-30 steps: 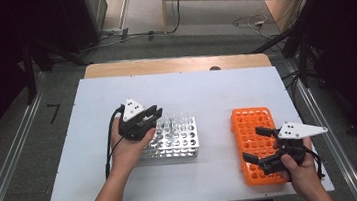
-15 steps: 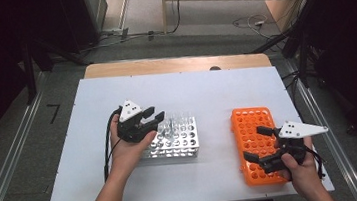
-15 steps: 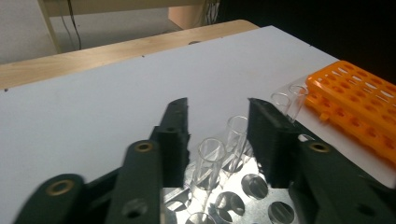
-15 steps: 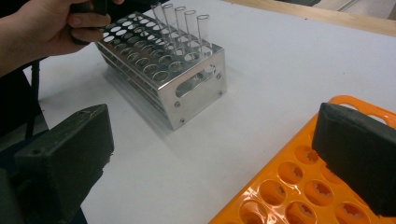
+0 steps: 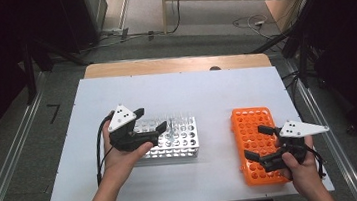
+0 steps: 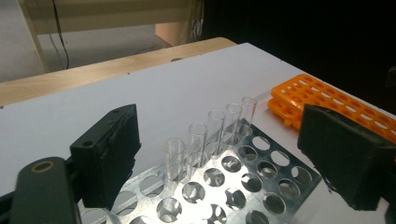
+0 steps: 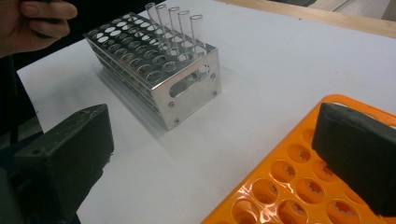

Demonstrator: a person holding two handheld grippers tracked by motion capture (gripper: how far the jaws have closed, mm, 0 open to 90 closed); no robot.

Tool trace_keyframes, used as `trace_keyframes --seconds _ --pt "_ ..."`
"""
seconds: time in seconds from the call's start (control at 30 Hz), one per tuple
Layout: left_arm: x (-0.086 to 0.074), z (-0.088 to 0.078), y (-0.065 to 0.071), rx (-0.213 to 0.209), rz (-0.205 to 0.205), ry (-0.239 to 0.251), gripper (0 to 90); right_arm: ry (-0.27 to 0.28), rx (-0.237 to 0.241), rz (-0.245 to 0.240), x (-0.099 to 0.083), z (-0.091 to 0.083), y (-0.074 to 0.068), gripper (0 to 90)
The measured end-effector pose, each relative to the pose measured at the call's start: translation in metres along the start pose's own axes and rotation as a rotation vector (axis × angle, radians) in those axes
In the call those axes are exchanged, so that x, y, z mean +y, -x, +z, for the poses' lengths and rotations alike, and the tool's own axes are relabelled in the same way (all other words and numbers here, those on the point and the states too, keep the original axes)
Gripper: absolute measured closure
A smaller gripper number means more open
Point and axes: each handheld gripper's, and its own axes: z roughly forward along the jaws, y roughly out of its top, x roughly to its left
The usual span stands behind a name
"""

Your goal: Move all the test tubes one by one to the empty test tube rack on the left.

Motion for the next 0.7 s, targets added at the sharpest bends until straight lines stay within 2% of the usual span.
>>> trace_keyframes --seconds 0.37,0.7 --pt "-0.002 -0.028 0.005 -0.016 0.023 0.016 4.7 0.003 -0.010 0.011 0.000 -0.001 0.003 0.0" --pt "-0.011 -0.047 0.000 -0.003 0.010 0.024 2.8 0.018 -0.019 0.027 -0.001 -0.006 0.008 0.0"
